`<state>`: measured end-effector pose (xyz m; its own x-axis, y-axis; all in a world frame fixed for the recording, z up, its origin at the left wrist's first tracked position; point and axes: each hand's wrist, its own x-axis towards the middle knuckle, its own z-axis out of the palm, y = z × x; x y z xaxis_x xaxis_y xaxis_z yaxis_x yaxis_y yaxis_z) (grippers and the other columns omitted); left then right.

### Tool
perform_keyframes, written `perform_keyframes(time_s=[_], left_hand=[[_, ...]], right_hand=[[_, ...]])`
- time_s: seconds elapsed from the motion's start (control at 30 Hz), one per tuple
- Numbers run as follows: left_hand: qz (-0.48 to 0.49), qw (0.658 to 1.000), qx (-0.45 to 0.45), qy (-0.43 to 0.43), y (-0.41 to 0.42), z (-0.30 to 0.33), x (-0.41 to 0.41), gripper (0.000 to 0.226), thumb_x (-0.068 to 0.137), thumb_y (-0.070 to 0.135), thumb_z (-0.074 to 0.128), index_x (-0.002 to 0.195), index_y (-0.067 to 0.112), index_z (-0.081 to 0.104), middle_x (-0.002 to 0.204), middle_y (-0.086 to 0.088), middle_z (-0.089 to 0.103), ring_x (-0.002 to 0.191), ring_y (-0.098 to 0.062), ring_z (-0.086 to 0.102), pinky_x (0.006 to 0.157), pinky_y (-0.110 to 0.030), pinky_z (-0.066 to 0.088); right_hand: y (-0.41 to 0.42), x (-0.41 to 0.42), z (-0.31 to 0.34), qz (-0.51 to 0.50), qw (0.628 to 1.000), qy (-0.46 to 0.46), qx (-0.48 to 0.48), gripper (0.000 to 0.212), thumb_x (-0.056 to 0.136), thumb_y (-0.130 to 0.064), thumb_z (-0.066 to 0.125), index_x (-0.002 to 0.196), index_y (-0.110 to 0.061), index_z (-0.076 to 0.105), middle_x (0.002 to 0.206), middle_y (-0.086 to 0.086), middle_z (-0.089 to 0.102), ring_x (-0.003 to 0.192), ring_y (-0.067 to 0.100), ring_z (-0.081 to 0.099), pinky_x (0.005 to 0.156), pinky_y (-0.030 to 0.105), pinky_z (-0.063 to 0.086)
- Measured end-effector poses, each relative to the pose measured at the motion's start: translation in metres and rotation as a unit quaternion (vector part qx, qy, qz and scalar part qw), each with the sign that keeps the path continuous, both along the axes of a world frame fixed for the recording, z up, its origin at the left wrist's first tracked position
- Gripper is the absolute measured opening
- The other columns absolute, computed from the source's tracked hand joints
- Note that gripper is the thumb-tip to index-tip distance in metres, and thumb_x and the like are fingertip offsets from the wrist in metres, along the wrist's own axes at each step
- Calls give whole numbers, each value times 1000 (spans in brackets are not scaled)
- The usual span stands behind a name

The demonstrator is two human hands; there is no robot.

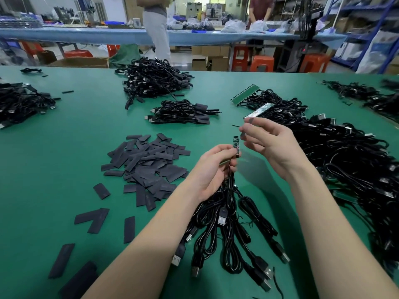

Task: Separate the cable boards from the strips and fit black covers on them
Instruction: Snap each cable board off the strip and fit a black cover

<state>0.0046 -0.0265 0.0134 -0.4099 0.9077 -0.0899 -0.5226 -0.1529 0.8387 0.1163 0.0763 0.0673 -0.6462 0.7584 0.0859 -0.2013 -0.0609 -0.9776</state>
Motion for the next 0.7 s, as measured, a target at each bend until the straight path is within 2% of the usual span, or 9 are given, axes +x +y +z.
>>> perform_keyframes(time_s=[0.17, 0.33, 0.5, 0.7], left_hand=[[-28, 999, 22, -12, -2, 1, -1, 7, 98, 4, 54, 96, 9, 59, 78, -2, 67, 58, -9, 52, 56, -18, 44], [-41, 999, 31, -14, -4, 3, -1, 7, 96, 5, 55, 95, 10, 59, 79, -2, 64, 59, -9, 49, 58, -19, 42], [-51, 998, 37, -19, -6, 3, -1, 6, 94, 5, 56, 97, 9, 59, 77, -2, 63, 58, -9, 49, 58, -19, 41], [-65, 997, 31, 0, -8, 5, -1, 10, 95, 3, 52, 93, 9, 60, 78, -3, 59, 60, -9, 46, 60, -19, 39]], right_hand=[[0, 0, -4, -6, 998, 52, -29, 13, 87, -5, 73, 100, -6, 72, 82, 7, 74, 77, 16, 69, 76, 20, 56], [0, -2, -7, 0, 998, 48, -28, 19, 84, 0, 75, 103, -1, 71, 83, 7, 76, 76, 13, 71, 75, 20, 56], [0, -3, -6, 3, 998, 55, -26, 16, 84, 1, 75, 99, -2, 71, 82, 5, 76, 75, 13, 71, 75, 20, 56], [7, 9, -1, 68, 997, 6, -33, 26, 69, -15, 79, 94, -8, 74, 86, 7, 76, 78, 13, 70, 74, 20, 57]])
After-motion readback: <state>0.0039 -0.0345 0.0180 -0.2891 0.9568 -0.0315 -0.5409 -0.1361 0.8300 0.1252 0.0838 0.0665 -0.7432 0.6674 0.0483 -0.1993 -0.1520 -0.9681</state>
